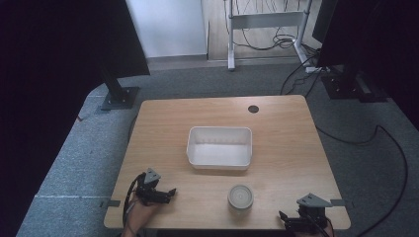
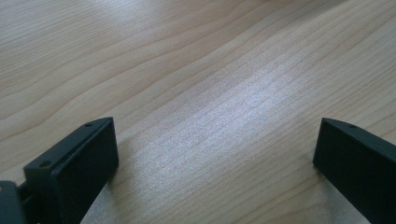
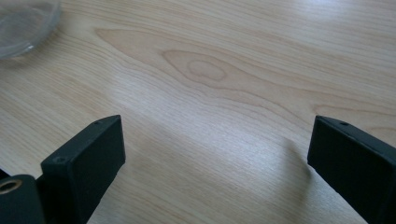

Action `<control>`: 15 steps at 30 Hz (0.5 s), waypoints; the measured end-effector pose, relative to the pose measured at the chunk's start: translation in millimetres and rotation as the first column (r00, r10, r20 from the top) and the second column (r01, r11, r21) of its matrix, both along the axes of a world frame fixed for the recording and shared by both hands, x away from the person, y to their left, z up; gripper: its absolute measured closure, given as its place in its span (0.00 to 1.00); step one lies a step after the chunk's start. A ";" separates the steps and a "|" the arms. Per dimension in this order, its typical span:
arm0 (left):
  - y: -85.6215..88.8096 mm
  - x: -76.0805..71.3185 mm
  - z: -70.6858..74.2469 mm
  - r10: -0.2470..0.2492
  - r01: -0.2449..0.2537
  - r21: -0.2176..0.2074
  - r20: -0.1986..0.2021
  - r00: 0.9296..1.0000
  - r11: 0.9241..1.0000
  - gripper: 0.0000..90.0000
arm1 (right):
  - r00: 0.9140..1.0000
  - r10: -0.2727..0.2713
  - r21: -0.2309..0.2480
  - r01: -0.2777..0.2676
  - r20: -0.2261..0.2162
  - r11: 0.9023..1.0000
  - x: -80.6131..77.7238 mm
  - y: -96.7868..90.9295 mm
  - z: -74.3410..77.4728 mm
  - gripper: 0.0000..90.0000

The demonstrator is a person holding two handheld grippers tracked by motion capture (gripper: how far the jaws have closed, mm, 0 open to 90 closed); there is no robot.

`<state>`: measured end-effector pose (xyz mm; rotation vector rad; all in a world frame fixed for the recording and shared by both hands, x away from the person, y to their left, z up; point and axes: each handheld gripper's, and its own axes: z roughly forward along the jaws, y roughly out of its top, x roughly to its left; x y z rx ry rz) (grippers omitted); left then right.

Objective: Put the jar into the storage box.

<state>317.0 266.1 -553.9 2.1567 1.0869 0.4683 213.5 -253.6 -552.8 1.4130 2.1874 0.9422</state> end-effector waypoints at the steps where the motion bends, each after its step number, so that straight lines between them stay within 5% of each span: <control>1: 0.0 0.0 0.0 0.000 0.000 0.000 0.000 1.000 1.000 0.00 | 1.000 0.004 0.001 -0.004 0.003 1.000 -0.2 0.8 0.7 0.04; 15: 0.0 0.0 0.0 0.000 0.000 0.000 0.000 1.000 1.000 0.00 | 0.999 0.039 0.019 -0.039 0.013 0.999 -2.6 10.0 6.9 0.05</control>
